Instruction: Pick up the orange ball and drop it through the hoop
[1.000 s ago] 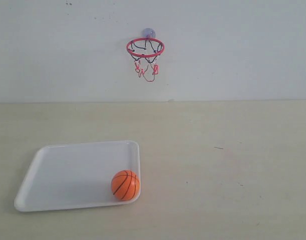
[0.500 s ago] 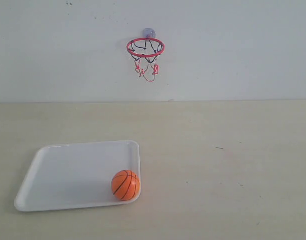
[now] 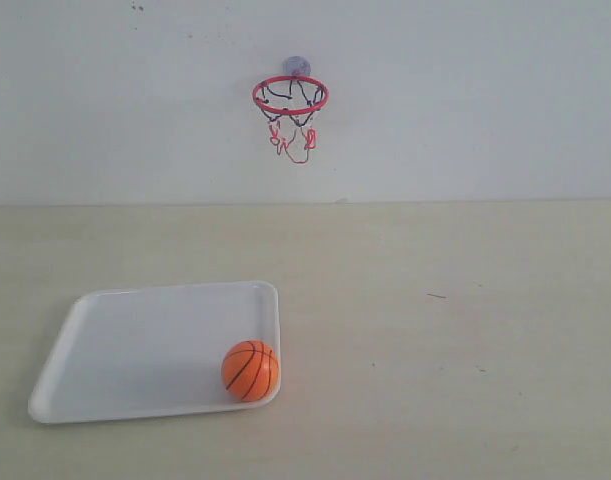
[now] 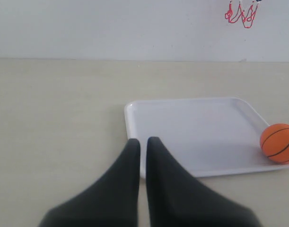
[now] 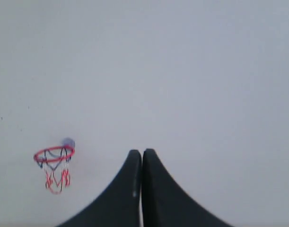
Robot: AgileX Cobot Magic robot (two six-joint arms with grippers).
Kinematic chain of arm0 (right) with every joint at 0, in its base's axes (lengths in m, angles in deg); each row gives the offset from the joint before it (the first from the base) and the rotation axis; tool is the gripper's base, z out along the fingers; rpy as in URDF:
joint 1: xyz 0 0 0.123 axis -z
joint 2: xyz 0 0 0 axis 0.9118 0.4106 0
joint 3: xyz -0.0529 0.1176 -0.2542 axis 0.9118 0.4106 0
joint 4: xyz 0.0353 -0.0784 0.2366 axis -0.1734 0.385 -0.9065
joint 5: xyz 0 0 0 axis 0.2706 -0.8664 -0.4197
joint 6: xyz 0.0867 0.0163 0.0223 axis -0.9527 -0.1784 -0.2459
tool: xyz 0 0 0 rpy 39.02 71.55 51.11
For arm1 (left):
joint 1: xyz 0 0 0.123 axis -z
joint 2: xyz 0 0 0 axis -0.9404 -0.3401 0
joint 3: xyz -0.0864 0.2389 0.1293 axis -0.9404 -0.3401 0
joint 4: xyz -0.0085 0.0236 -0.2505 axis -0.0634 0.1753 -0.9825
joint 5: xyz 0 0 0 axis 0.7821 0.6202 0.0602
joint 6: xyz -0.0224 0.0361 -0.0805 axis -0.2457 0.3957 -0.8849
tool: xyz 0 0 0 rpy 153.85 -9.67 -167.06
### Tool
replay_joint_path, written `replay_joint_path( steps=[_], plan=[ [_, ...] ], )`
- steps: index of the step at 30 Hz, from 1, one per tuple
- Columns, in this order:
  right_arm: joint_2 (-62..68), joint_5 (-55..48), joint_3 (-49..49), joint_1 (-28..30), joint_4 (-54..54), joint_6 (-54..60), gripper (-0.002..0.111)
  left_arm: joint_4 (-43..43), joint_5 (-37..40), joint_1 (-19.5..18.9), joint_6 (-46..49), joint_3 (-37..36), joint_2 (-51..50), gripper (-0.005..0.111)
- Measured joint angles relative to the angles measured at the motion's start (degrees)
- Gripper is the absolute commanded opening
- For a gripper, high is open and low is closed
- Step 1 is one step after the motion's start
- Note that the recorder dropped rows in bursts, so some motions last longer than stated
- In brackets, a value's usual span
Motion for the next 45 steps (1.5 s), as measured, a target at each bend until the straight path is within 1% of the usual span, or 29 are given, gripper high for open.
replay_joint_path(
  steps=[3,5,8,11,13,15,17,21,26,31,36,40,43,44,45],
  plan=[
    [0.0,4.1,0.0,0.0,0.0,0.0,0.0,0.0,0.0,0.0,0.0,0.0,0.0,0.004],
    [0.0,3.3,0.0,0.0,0.0,0.0,0.0,0.0,0.0,0.0,0.0,0.0,0.0,0.004],
    [0.5,-6.6,-3.8,0.0,0.0,0.0,0.0,0.0,0.0,0.0,0.0,0.0,0.0,0.004],
    [4.8,-14.9,-9.6,0.0,0.0,0.1,0.0,0.0,0.0,0.0,0.0,0.0,0.0,0.004],
    [8.8,-17.8,-12.9,0.0,0.0,0.2,0.0,0.0,0.0,0.0,0.0,0.0,0.0,0.004],
    [13.7,-18.4,-15.9,0.0,0.0,0.2,0.0,0.0,0.0,0.0,0.0,0.0,0.0,0.004],
    [17.8,-17.4,-18.1,0.0,0.0,0.2,0.0,0.0,0.0,0.0,0.0,0.0,0.0,0.004],
    [24.1,-10.2,-20.6,0.0,0.0,0.2,0.0,0.0,0.0,0.0,0.0,0.0,0.0,0.004],
    [26.8,-1.5,-21.0,0.0,0.0,-0.6,0.0,0.0,0.0,0.0,0.0,0.0,0.0,0.004],
    [26.9,3.9,-21.0,0.0,-0.3,-1.3,0.0,0.0,0.0,0.0,0.0,0.0,0.0,0.004],
    [31.1,7.8,-21.0,0.0,-5.5,-3.4,0.0,0.0,0.0,0.0,0.0,0.0,0.0,0.004],
    [42.4,11.2,-21.2,0.0,-9.9,-6.1,0.0,0.0,0.0,0.0,0.0,0.0,0.0,0.004],
    [53.8,10.7,-24.4,0.0,-9.7,-12.5,0.0,0.0,0.0,0.0,0.0,0.0,0.0,0.004],
    [57.4,9.5,-26.2,0.0,-7.7,-15.0,0.0,0.0,0.0,0.0,0.0,0.0,0.0,0.004],
    [65.9,3.8,-32.5,0.1,2.6,-23.9,0.0,0.0,0.0,0.0,0.0,0.0,0.0,0.004]
  ],
)
